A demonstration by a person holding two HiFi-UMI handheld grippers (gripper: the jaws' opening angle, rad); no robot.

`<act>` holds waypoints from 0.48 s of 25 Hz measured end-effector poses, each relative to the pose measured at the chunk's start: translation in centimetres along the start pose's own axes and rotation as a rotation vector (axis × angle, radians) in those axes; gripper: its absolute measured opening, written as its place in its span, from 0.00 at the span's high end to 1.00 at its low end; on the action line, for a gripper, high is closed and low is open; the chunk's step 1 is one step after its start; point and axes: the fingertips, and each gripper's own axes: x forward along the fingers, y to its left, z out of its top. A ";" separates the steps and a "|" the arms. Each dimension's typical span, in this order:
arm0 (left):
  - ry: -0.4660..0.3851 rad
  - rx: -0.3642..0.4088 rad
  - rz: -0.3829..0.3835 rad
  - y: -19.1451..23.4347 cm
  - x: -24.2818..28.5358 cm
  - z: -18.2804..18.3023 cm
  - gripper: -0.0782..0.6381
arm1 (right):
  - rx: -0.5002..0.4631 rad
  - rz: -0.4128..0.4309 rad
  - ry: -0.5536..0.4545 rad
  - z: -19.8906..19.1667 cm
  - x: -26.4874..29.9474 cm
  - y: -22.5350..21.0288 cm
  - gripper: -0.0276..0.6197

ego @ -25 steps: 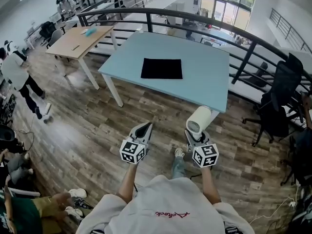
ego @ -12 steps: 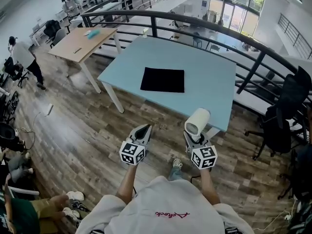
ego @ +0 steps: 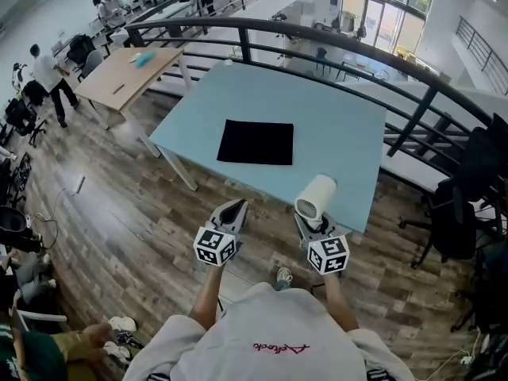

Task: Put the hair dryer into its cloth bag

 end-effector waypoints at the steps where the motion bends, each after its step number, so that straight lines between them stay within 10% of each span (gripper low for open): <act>1: 0.001 0.002 -0.002 0.1 0.9 0.1 0.88 | 0.002 0.002 0.000 0.1 0.5 -0.6 0.68; 12: 0.013 0.016 0.007 1.3 9.3 1.0 0.88 | 0.013 0.016 0.000 1.5 4.5 -7.9 0.68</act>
